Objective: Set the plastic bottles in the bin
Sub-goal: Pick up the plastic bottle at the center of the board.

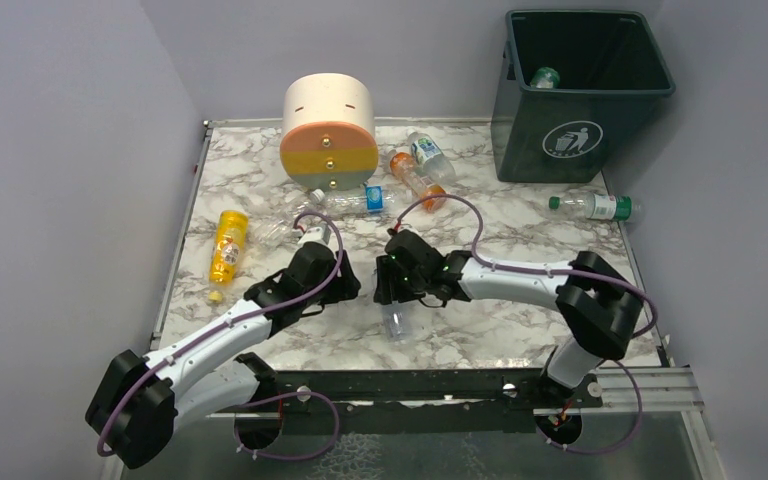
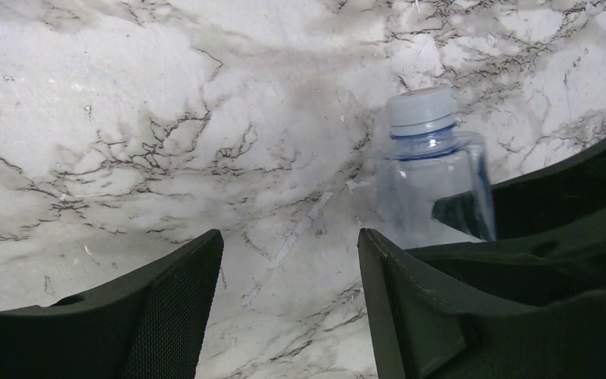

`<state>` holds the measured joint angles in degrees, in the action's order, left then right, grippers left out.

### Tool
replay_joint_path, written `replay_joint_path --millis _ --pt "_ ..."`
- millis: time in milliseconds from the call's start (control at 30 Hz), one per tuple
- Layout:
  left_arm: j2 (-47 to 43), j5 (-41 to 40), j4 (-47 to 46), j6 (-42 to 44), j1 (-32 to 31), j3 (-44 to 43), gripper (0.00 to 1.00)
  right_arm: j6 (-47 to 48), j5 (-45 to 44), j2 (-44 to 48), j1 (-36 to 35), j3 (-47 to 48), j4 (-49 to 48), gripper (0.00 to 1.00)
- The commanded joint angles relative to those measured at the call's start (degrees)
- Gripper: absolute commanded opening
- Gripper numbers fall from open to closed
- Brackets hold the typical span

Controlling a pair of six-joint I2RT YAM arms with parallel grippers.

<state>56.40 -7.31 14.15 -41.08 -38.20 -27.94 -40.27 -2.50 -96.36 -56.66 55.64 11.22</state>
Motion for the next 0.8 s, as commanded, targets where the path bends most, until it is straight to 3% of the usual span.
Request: replay_joint_path --millis 0,200,400,567,767 --pt "-0.99 -1.56 1.05 0.73 0.31 -1.7 0.69 1.61 -2.49 6.0 0.17 0.25 2.7 0.54" --pt "-0.64 -1.96 1.63 1.54 0.4 -4.53 0.75 4.56 -1.15 12.81 5.35 1.84 6.18 0.53" --pt "-0.37 -1.49 1.78 2.05 0.4 -5.71 0.85 9.4 2.44 19.84 15.24 6.44 10.25 0.53" --pt "-0.16 -0.59 0.97 2.1 0.41 -5.72 0.99 14.1 5.5 20.83 23.79 15.4 14.27 0.53" --pt "0.54 1.28 -0.74 2.06 0.4 -5.67 0.99 17.22 12.04 17.01 35.69 28.9 15.71 0.53"
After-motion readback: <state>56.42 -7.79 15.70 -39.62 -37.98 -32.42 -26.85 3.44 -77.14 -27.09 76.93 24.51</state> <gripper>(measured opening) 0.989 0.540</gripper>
